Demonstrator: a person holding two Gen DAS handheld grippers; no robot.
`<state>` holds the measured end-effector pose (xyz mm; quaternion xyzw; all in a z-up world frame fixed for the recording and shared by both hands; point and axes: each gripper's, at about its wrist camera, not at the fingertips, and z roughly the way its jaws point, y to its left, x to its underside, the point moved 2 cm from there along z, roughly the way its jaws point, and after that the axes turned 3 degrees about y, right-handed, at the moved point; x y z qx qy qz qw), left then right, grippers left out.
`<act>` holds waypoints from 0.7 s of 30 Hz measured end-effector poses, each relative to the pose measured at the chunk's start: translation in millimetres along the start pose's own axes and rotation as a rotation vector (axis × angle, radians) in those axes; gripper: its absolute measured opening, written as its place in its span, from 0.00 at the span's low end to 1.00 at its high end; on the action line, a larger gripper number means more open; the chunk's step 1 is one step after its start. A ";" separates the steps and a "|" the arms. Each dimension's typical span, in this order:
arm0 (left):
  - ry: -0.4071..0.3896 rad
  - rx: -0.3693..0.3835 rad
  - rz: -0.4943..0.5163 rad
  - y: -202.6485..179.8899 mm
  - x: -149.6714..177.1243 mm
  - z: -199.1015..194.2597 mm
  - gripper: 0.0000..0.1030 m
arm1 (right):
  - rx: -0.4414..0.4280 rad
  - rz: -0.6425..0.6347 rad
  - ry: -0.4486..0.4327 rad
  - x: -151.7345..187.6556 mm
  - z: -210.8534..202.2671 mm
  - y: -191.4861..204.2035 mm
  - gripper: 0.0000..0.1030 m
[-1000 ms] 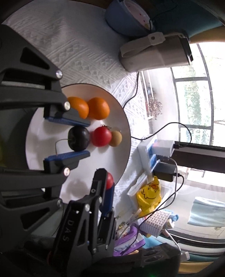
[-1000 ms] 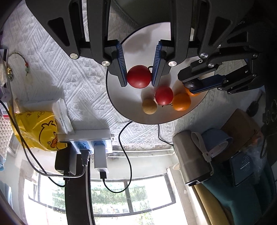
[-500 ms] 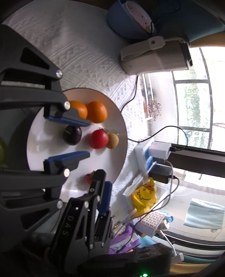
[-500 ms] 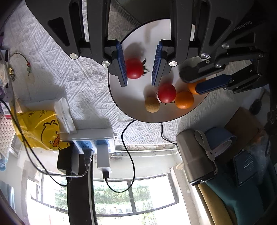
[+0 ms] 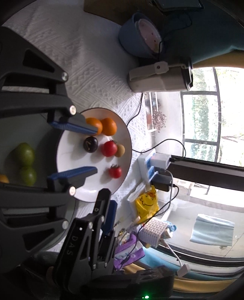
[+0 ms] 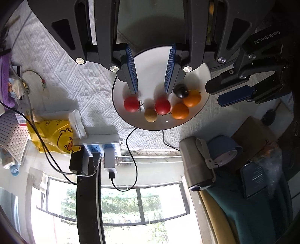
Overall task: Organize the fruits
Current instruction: 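Grasp a dark cherry on the mat with the right tool while the left tool approaches a small brown fruit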
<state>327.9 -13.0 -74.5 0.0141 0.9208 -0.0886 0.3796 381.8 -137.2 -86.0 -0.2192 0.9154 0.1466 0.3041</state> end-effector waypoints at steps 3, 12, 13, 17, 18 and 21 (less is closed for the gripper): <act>-0.012 -0.002 -0.005 0.2 5.7 -11.6 0.37 | 0.001 -0.005 -0.008 4.5 -8.6 6.6 0.30; -0.035 -0.003 -0.025 1.4 28.7 -42.8 0.43 | 0.009 -0.022 -0.023 24.7 -35.5 27.1 0.30; -0.035 -0.003 -0.026 1.7 31.7 -45.6 0.43 | 0.008 -0.023 -0.022 28.3 -38.4 30.0 0.30; -0.040 -0.004 -0.033 3.2 43.4 -56.8 0.43 | 0.010 -0.024 -0.020 38.5 -45.3 37.4 0.30; -0.040 -0.005 -0.036 3.9 47.3 -59.8 0.43 | 0.010 -0.025 -0.020 41.2 -46.9 39.3 0.30; -0.045 -0.012 -0.038 5.0 56.6 -66.8 0.43 | 0.009 -0.028 -0.018 49.9 -51.0 46.2 0.30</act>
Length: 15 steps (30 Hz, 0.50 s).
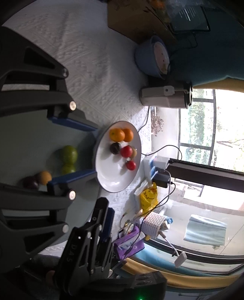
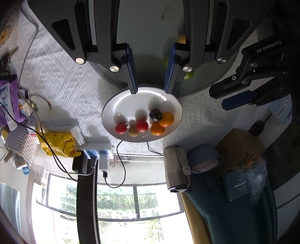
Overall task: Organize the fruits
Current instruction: 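Grasp a dark cherry on the mat with the right tool while the left tool approaches a small brown fruit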
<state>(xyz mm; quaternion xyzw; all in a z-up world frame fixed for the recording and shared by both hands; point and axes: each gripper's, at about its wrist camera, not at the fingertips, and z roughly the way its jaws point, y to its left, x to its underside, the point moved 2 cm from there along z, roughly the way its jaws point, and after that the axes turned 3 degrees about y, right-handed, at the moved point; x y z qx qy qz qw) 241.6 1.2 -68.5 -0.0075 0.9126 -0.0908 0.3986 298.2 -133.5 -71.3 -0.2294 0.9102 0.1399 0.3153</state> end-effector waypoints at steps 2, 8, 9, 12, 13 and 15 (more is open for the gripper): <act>0.000 0.000 -0.003 0.8 6.9 -4.6 0.43 | 0.000 -0.004 0.005 6.0 -2.1 5.1 0.30; 0.002 -0.006 -0.021 6.3 28.9 -15.7 0.43 | 0.001 -0.006 0.029 26.6 -4.5 18.1 0.31; 0.004 -0.007 -0.023 7.2 32.2 -17.0 0.43 | 0.002 -0.005 0.034 29.9 -4.3 19.3 0.31; 0.009 -0.015 -0.029 10.5 43.1 -19.7 0.43 | -0.006 -0.007 0.054 41.6 -2.3 24.7 0.35; 0.011 -0.017 -0.033 11.7 46.5 -20.4 0.43 | -0.011 -0.008 0.066 46.2 -0.3 27.1 0.38; 0.019 -0.023 -0.042 15.3 54.4 -20.5 0.43 | -0.031 -0.010 0.092 51.9 4.8 30.3 0.43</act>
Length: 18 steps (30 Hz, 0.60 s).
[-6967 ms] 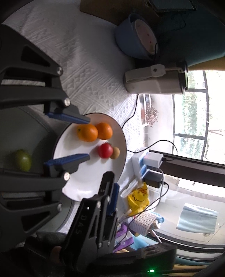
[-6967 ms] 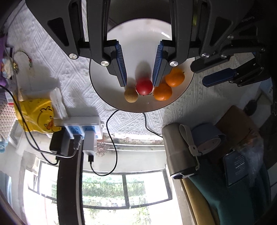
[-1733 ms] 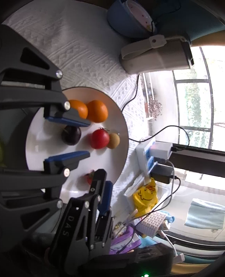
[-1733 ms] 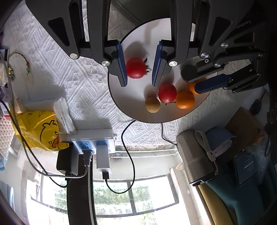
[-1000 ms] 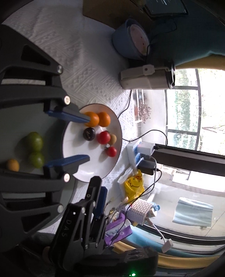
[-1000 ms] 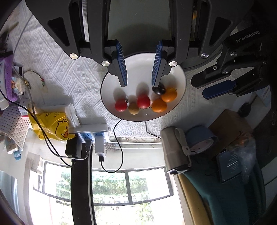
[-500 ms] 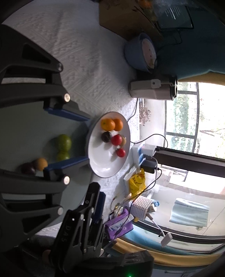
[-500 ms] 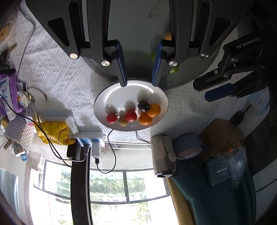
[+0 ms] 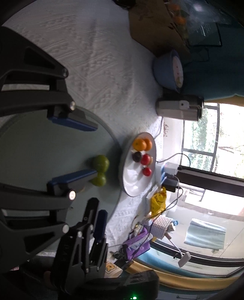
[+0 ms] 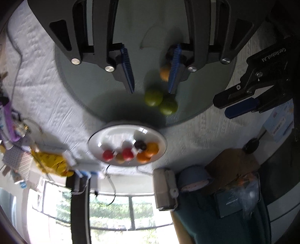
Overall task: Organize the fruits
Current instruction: 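Grasp a dark cherry on the mat with the right tool while the left tool approaches a small brown fruit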
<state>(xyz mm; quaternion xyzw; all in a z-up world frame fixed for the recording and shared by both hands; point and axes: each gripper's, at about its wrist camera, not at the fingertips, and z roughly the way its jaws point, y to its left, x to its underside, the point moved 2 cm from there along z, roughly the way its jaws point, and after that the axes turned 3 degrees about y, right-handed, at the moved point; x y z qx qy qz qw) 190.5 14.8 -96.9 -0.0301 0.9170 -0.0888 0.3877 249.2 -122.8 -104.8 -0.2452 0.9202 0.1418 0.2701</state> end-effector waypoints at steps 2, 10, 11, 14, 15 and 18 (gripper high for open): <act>0.009 -0.002 -0.012 3.9 5.9 0.4 0.43 | -0.005 -0.001 0.017 5.0 5.9 2.2 0.44; 0.021 -0.015 -0.032 15.8 21.1 -2.4 0.43 | -0.054 -0.044 0.061 18.9 16.9 19.1 0.44; 0.021 -0.015 -0.033 16.5 22.6 -3.0 0.43 | -0.058 -0.050 0.066 20.1 17.2 20.3 0.44; 0.022 -0.011 -0.036 16.9 24.7 -4.3 0.43 | -0.057 -0.070 0.083 25.1 18.7 25.6 0.44; 0.021 -0.010 -0.036 16.9 25.1 -4.6 0.43 | -0.053 -0.086 0.089 26.6 19.4 28.1 0.44; 0.018 -0.010 -0.036 16.7 25.9 -6.3 0.43 | -0.045 -0.117 0.095 29.5 20.5 32.8 0.44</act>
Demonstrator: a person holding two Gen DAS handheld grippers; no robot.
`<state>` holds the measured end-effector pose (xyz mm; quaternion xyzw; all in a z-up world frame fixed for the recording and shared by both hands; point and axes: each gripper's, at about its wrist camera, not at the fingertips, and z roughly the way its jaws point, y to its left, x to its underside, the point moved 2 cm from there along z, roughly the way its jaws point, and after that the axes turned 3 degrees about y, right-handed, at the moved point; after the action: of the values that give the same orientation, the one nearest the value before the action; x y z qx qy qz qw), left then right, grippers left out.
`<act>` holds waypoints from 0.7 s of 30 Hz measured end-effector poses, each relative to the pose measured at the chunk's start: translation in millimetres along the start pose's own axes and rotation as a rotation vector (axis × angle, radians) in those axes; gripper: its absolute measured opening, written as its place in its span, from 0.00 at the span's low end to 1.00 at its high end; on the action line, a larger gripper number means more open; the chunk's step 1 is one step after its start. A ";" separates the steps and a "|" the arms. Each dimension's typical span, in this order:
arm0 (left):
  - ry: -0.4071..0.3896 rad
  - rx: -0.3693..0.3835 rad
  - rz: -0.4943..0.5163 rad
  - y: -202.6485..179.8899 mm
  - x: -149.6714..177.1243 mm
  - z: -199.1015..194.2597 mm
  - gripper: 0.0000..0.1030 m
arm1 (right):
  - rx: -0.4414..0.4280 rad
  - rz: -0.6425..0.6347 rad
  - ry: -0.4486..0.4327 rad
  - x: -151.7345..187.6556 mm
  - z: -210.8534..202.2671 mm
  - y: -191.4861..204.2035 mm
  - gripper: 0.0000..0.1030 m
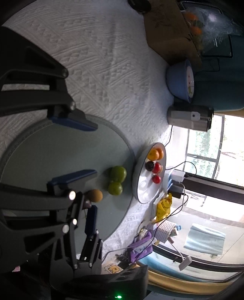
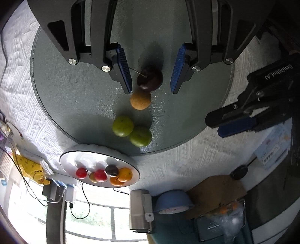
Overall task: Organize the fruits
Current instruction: 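Grasp a dark cherry on the mat with the right tool while the left tool approaches a small brown fruit, then close the left tool on the small brown fruit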
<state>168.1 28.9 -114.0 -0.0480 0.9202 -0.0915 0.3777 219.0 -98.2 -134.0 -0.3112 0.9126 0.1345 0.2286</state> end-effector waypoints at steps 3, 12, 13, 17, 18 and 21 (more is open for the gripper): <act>-0.001 -0.005 -0.004 0.4 -0.4 -0.7 0.43 | 0.013 -0.016 0.006 1.8 1.5 1.8 0.43; 0.021 -0.008 0.012 -10.1 -2.4 6.8 0.43 | 0.014 -0.046 -0.025 1.9 -10.4 -4.8 0.30; 0.025 -0.005 0.016 -12.9 -3.1 8.6 0.43 | 0.016 -0.041 -0.033 1.2 -13.1 -8.3 0.30; 0.048 0.009 0.035 -27.8 -5.2 18.3 0.43 | 0.024 -0.018 -0.056 -0.6 -21.1 -24.6 0.30; 0.054 0.012 0.039 -31.3 -5.7 20.8 0.43 | 0.028 -0.011 -0.061 -1.1 -22.8 -30.4 0.30; 0.072 0.019 0.061 -44.3 -7.0 29.0 0.43 | 0.033 0.002 -0.073 -1.7 -26.8 -44.8 0.30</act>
<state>194.3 -17.2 -120.4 -0.0129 0.9332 -0.0904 0.3475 239.4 -142.2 -114.8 -0.3015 0.9059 0.1308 0.2669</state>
